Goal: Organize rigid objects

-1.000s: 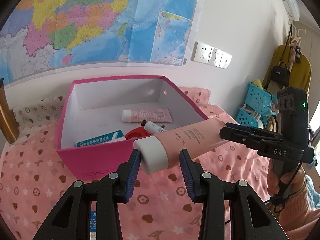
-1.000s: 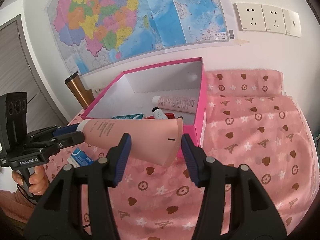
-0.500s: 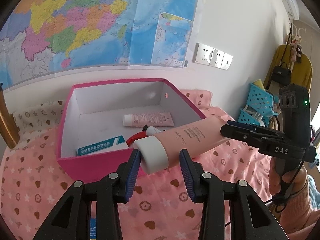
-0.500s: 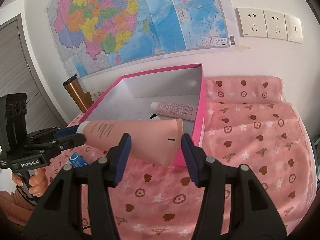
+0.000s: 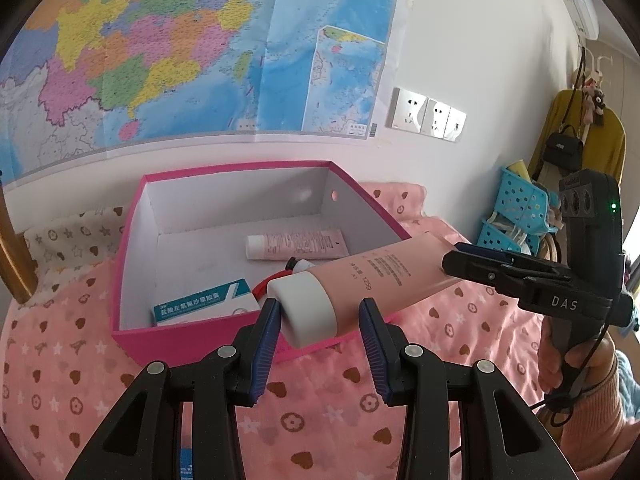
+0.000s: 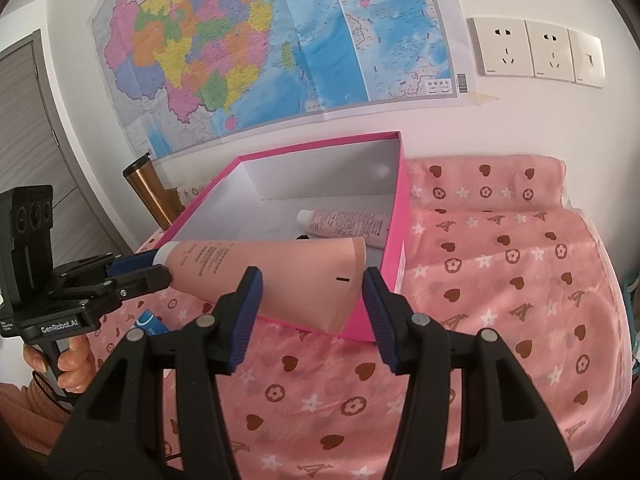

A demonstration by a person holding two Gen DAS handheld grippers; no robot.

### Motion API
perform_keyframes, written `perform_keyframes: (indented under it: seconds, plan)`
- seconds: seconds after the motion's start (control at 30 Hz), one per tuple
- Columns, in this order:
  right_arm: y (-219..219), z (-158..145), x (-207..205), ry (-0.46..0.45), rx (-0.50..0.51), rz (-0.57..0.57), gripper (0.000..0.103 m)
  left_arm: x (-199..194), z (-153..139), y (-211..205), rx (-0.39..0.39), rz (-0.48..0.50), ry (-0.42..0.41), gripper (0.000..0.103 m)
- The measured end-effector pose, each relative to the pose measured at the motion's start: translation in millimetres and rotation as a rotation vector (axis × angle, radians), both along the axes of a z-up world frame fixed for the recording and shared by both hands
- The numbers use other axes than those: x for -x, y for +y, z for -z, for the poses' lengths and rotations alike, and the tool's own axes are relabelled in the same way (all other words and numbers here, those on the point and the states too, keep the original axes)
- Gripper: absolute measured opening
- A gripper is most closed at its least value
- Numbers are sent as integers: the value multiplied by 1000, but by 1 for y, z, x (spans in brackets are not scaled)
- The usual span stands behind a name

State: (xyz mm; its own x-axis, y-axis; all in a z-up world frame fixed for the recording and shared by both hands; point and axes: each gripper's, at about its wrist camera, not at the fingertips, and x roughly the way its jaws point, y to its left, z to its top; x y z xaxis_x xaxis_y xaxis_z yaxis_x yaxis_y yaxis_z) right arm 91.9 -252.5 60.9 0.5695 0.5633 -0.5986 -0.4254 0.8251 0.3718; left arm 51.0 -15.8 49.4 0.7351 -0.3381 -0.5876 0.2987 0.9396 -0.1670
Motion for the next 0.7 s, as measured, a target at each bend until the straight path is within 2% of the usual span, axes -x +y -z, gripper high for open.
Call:
perform_keyframes:
  seconds: [0.7]
  plan:
    - [3,-2,-13,-5,17,-1,55,-16,2,3,13,-6,14,40]
